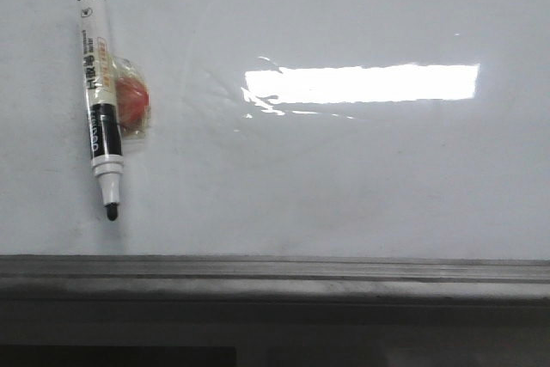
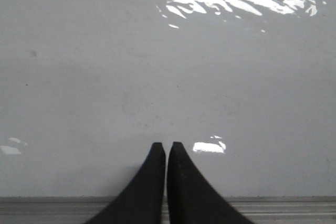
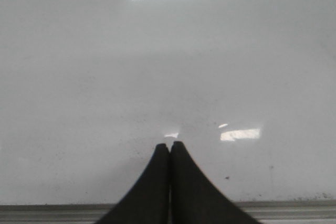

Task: Write number 6 on whiteboard

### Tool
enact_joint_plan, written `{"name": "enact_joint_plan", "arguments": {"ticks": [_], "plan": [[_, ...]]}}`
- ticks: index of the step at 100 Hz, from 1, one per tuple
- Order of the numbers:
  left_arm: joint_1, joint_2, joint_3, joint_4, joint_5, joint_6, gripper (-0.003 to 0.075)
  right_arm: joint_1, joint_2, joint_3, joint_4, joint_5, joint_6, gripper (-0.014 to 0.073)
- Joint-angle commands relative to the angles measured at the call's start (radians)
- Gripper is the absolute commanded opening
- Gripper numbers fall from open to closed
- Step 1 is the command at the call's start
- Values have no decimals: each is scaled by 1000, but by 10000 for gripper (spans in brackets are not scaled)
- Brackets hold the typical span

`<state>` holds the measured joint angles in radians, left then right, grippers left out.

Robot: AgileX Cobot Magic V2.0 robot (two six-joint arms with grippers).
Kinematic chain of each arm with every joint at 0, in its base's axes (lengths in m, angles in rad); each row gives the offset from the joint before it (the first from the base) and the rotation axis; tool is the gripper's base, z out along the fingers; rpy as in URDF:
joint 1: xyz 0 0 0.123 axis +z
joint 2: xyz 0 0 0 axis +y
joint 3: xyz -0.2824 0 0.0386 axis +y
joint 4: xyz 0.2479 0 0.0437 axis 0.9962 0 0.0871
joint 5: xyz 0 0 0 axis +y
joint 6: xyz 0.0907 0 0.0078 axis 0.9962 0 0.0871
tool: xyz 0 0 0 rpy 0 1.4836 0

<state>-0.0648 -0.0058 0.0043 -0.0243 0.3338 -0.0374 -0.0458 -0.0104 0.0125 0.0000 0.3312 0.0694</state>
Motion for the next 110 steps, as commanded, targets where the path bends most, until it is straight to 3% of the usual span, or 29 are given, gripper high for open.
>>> {"name": "enact_joint_plan", "arguments": {"ticks": [1, 110], "plan": [[-10, -30, 44, 0, -48, -10, -19, -4, -20, 27, -9, -21, -8, -64], [-10, -30, 44, 68, -70, -10, -19, 61, -20, 27, -9, -21, -8, -64]]}}
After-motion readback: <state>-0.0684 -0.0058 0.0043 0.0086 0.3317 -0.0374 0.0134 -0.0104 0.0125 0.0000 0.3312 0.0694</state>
